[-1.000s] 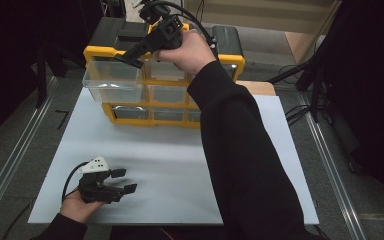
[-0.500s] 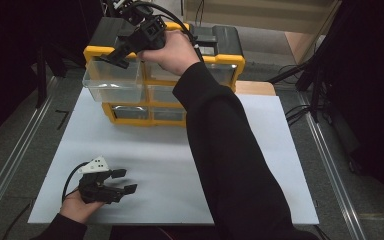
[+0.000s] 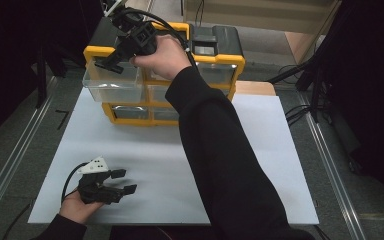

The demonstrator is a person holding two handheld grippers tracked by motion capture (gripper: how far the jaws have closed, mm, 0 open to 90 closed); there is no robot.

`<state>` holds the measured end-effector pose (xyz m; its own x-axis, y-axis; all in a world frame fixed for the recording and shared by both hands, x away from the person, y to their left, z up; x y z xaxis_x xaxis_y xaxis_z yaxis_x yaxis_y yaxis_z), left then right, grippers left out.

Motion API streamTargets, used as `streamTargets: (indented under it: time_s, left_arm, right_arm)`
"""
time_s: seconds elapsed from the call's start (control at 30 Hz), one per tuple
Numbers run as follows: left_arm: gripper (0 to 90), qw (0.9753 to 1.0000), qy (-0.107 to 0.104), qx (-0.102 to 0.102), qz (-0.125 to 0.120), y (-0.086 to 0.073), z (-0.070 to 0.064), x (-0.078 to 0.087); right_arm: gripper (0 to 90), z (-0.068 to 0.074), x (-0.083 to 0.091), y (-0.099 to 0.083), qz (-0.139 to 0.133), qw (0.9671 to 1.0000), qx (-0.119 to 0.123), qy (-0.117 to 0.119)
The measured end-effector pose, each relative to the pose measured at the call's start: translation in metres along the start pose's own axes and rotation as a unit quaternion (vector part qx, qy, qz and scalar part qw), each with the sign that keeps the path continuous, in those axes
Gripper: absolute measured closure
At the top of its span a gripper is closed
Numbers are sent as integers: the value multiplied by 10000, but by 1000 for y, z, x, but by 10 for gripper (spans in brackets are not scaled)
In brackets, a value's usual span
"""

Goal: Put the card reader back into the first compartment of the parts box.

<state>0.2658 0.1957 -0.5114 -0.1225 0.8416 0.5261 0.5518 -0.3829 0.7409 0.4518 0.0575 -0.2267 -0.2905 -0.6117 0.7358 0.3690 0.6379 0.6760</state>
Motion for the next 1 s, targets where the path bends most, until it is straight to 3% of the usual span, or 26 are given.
streamTargets:
  time_s: [0.3,0.43,0.83,1.0]
  left_arm:
    - [266,10000,-10,17,-6,0,0,-1]
    - [266,10000,-7,8,-7,1,0,-1]
    - [267,10000,-22,13,-3,1,1,-2]
    - [267,10000,2,4,3,1,2,-2]
  right_arm:
    - [703,-5,-7,-11,166,9998,-86,15]
    - [599,-8,-7,-13,70,9998,-169,-17]
    - [456,-17,29,-36,-165,9992,-311,-207]
    - [431,-23,40,-52,-261,9981,-516,-224]
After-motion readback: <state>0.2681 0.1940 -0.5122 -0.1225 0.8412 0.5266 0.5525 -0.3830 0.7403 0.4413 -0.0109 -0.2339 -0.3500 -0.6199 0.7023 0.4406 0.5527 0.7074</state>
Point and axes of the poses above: each handheld gripper's, and its own axes: x roughly backward along the jaws, y roughly out of its top, z roughly to its left, the point moved 4 cm from there along -x, roughly forward along the jaws, and after that the axes turned 14 degrees about -y, right-handed, at the moved point
